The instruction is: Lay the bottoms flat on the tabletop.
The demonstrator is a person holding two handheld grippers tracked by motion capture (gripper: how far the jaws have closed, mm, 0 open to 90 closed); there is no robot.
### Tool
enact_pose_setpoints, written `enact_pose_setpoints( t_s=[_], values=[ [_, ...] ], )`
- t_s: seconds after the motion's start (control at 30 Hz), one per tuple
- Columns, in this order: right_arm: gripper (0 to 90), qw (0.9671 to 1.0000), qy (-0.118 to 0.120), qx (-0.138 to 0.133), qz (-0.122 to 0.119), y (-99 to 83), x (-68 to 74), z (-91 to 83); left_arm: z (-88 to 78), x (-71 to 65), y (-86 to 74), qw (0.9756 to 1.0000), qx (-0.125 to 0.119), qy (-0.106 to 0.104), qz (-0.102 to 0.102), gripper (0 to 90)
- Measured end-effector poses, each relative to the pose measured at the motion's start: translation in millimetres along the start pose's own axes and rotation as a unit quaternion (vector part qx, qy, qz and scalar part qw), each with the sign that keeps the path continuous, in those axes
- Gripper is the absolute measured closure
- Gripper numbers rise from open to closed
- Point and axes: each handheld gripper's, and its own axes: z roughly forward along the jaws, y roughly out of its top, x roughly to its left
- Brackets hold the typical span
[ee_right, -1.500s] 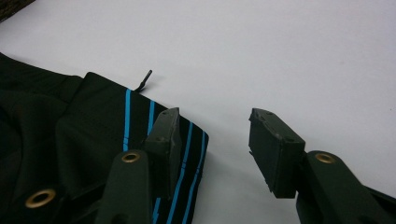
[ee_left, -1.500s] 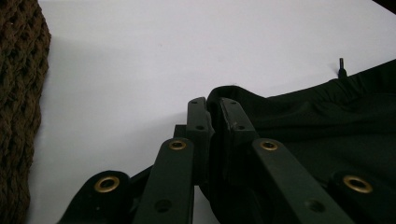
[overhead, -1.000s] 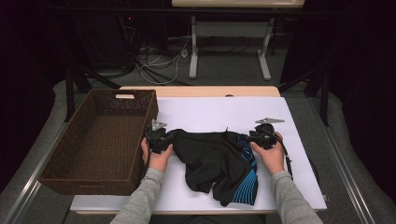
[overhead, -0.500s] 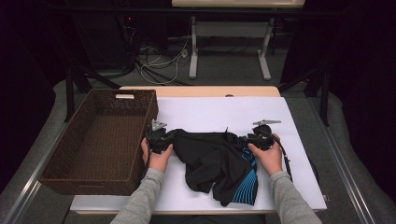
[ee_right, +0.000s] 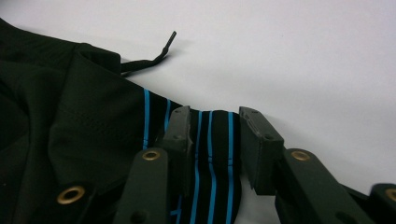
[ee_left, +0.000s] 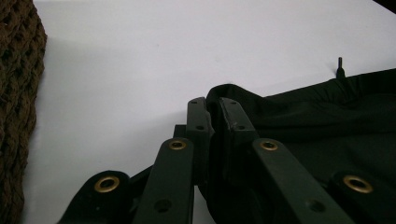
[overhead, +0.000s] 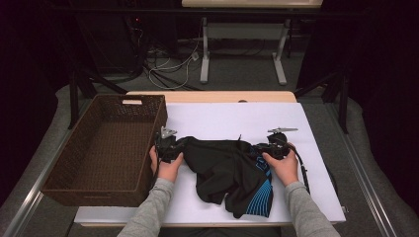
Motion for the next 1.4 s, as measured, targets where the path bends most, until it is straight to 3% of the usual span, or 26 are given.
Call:
enact_pose_setpoints(
  t_s=[0.23, 0.5, 0.73, 1.0, 1.13, 1.2, 1.27, 1.4],
  values=[
    [78.7, 0.9998, 0.016, 0.000, 0.015, -0.9, -1.9, -0.5, 1.5, -0.2, -0.4, 1.0000, 0.002, 0.000, 0.001, 82.8],
    [82.4, 0.9997, 0.001, -0.011, -0.022, -1.2, 3.1, -3.4, 0.7, -0.1, -0.1, 1.0000, 0.000, -0.001, 0.001, 82.1],
    [82.8, 0.9976, -0.001, -0.063, -0.028, 6.9, 3.4, -28.8, -1.0, -0.1, 0.8, 1.0000, -0.001, -0.006, 0.002, 82.5],
    [82.8, 0.9945, 0.001, -0.105, 0.004, 11.8, -11.4, -54.5, -4.2, -3.9, 2.0, 0.9999, -0.012, -0.008, 0.008, 84.5],
    [82.8, 0.9908, -0.011, -0.135, 0.011, 14.0, -19.0, -65.4, -6.4, -2.1, 3.0, 0.9998, -0.014, -0.005, 0.011, 88.9],
    [82.8, 0.9899, -0.011, -0.141, 0.016, 15.9, -21.7, -68.9, -6.8, -1.6, 3.5, 0.9999, -0.011, -0.010, 0.005, 89.8],
    [82.8, 0.9912, -0.006, -0.132, 0.010, 17.6, -23.4, -70.0, -5.9, -2.3, 3.7, 0.9999, -0.012, -0.011, 0.004, 89.6],
    [82.8, 0.9917, -0.030, -0.125, -0.007, 19.5, -21.3, -68.7, -2.1, -4.0, 6.2, 0.9999, -0.003, -0.013, 0.007, 87.7]
  ],
)
